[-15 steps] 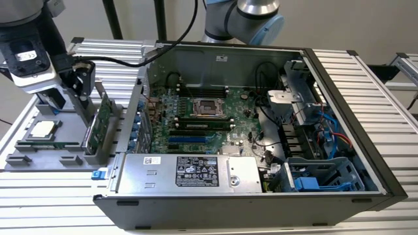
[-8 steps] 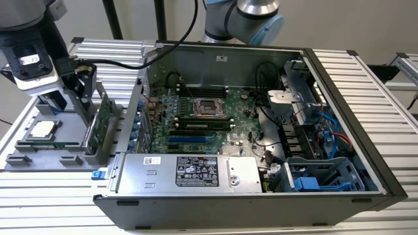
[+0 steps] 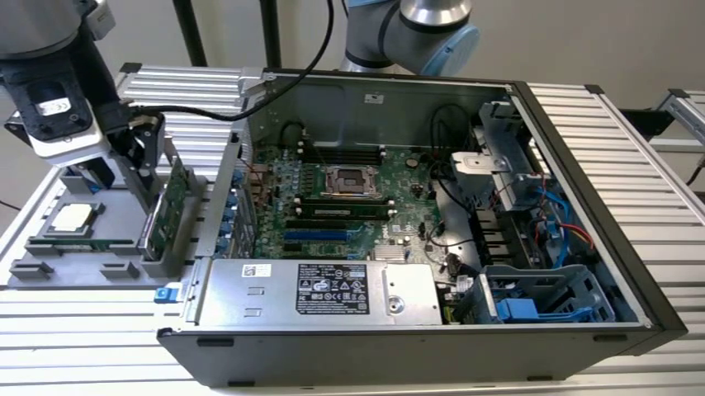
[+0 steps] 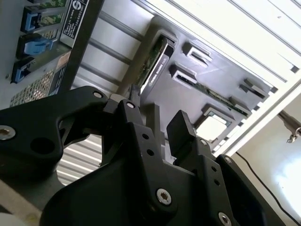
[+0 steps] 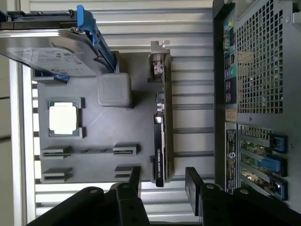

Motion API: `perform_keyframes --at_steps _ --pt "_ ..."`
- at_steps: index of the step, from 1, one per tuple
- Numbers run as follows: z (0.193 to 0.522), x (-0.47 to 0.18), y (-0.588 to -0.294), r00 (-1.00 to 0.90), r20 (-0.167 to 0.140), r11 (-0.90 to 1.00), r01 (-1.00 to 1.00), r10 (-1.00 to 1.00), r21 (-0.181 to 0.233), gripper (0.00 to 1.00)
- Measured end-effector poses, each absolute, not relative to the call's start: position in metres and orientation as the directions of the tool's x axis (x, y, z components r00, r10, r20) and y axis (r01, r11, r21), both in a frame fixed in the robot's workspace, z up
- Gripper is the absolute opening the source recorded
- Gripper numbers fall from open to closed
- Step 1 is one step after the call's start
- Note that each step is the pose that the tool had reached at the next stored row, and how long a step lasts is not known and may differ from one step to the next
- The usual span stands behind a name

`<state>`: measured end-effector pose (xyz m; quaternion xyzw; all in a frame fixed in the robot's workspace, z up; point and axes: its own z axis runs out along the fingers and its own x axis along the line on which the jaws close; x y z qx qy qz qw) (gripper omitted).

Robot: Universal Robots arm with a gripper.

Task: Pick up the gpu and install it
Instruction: 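Pick up the gpu and move the gpu toward the slot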

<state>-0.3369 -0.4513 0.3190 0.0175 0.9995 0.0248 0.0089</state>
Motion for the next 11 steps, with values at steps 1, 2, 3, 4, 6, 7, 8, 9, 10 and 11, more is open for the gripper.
perform_keyframes --at_steps 1,2,3,4,6,7,8,9,10,11 --pt "0.3184 -0.3369 -0.4513 -0.999 -0.017 0.998 0.035 0.035 0.050 1.00" --pt "0.3178 -0.3369 -0.4513 -0.999 -0.017 0.998 0.035 0.035 0.050 1.00" --pt "0.3172 -0.3369 -0.4513 -0.999 -0.017 0.998 0.035 0.036 0.050 1.00" --pt "0.3165 -0.3369 -0.4513 -0.999 -0.017 0.998 0.035 0.036 0.050 1.00" --pt "0.3152 -0.3369 -0.4513 -0.999 -0.017 0.998 0.035 0.036 0.050 1.00" --pt "0.3145 -0.3368 -0.4513 -0.999 -0.017 0.998 0.035 0.035 0.050 1.00" --pt "0.3139 -0.3368 -0.4513 -0.999 -0.017 0.998 0.035 0.036 0.050 1.00" --pt "0.3133 -0.3368 -0.4513 -0.999 -0.017 0.998 0.035 0.035 0.050 1.00" --pt "0.3127 -0.3368 -0.4513 -0.999 -0.017 0.998 0.035 0.035 0.050 1.00" --pt "0.3120 -0.3369 -0.4513 -0.999 -0.017 0.998 0.035 0.035 0.050 1.00"
